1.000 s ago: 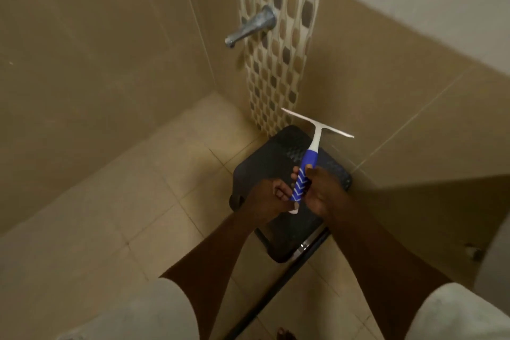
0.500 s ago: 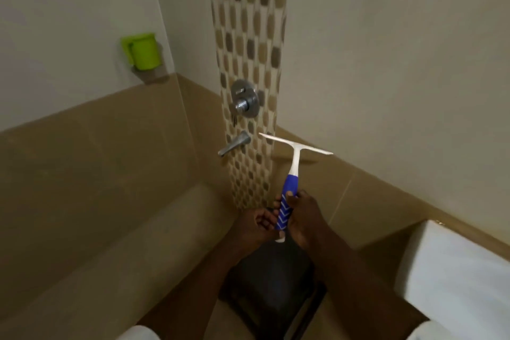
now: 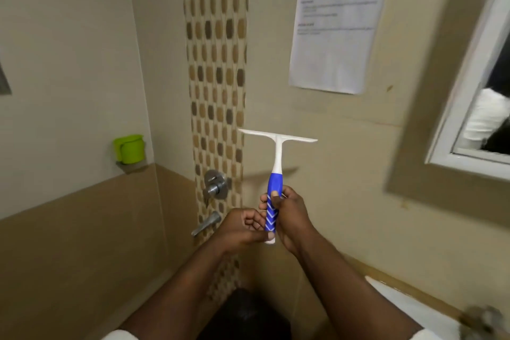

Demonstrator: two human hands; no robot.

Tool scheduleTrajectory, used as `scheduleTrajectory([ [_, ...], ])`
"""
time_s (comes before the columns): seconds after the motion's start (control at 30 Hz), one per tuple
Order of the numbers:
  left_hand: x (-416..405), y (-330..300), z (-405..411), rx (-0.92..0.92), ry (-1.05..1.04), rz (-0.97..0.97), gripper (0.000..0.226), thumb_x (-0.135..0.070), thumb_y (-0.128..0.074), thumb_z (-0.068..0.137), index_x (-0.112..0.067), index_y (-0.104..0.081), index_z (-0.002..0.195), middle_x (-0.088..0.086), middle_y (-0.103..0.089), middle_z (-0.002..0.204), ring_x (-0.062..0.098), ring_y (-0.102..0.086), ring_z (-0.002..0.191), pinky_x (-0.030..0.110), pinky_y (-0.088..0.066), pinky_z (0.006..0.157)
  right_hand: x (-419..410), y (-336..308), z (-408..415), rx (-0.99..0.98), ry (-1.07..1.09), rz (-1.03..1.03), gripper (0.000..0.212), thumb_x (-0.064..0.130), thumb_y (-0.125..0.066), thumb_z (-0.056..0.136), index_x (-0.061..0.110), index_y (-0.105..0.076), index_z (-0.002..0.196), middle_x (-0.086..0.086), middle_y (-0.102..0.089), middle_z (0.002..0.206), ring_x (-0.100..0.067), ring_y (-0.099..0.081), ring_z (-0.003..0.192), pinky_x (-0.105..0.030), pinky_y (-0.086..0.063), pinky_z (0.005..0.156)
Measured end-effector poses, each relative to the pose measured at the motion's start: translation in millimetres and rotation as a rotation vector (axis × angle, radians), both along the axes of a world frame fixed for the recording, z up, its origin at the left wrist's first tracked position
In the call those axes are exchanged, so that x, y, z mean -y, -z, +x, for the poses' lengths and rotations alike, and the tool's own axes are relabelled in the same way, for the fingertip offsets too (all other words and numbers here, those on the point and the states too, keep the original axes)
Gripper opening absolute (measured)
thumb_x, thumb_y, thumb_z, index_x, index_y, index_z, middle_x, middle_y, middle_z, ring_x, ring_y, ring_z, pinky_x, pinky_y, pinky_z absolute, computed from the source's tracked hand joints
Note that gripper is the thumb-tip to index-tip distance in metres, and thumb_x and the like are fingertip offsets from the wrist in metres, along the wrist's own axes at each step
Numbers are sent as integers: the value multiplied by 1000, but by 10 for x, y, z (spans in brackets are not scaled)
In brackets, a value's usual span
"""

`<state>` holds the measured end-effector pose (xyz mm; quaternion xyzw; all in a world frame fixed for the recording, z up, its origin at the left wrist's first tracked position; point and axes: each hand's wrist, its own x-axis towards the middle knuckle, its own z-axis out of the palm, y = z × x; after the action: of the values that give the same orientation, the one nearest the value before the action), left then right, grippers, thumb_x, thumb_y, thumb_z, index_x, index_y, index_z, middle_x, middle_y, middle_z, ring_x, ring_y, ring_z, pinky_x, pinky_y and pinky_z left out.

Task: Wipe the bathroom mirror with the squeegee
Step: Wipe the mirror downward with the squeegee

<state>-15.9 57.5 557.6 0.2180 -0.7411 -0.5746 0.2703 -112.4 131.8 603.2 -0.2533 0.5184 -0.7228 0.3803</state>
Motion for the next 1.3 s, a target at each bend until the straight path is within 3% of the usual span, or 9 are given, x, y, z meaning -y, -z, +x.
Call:
scheduleTrajectory([
  [0.2, -313, -626, -269, -86, 75, -79, 20, -8, -82, 58, -15, -68, 70, 4, -66, 68, 14, -59, 64, 24, -51, 64, -439, -616, -198, -170, 79, -66, 13, 6, -42, 98, 5, -55, 94, -7, -60, 74, -15, -54, 57, -33, -50, 57],
  [0.4, -742, -1205, -591, -142, 136, -176, 24, -14, -82, 60, -8, -70, 80, 5, -67, 72, 16, -58, 67, 29, -51, 67, -935, -1152, -481, -263, 140, -159, 13, 10, -44, 97, 11, -56, 93, -5, -63, 80, -15, -58, 64, -34, -55, 62],
  [0.77, -1847, -2298, -1325, -266, 250, -391, 20, -5, -78, 70, -2, -69, 87, 11, -66, 78, 19, -58, 71, 32, -50, 70, -2108, -2117, -1143, -383, 237, -392, 10, 11, -46, 97, 11, -55, 96, -5, -63, 79, -15, -58, 66, -37, -54, 64],
  [0.9, -2173, -2572, -1573, -291, 275, -444, 19, -7, -78, 70, -4, -69, 87, 11, -66, 77, 18, -59, 71, 31, -52, 71, -2475, -2372, -1345, -441, 280, -405, 9, 14, -46, 98, 15, -54, 94, -5, -64, 81, -18, -59, 70, -46, -53, 76],
  [1.03, -2438, -2753, -1817, -306, 282, -506, 18, -12, -78, 71, -10, -69, 87, 3, -68, 74, 15, -63, 69, 24, -55, 68, -2779, -2590, -1528, -473, 272, -414, 10, 15, -44, 99, 18, -52, 95, -7, -61, 85, -23, -58, 79, -47, -51, 85],
  [1.2, -2628, -2911, -2036, -343, 137, -704, 17, -27, -71, 80, -14, -67, 89, 2, -71, 81, 13, -68, 75, 32, -57, 76, -2936, -2803, -1713, -495, 287, -466, 13, 16, -42, 99, 16, -49, 110, -7, -60, 84, -16, -60, 69, -33, -54, 65],
  [1.3, -2640, -3047, -2102, -401, 40, -818, 18, -35, -62, 86, -17, -67, 84, -4, -68, 75, 10, -64, 70, 26, -53, 67, -2928, -2937, -1800, -461, 267, -532, 11, 15, -42, 99, 21, -50, 104, -7, -59, 82, -12, -60, 60, -26, -54, 55],
])
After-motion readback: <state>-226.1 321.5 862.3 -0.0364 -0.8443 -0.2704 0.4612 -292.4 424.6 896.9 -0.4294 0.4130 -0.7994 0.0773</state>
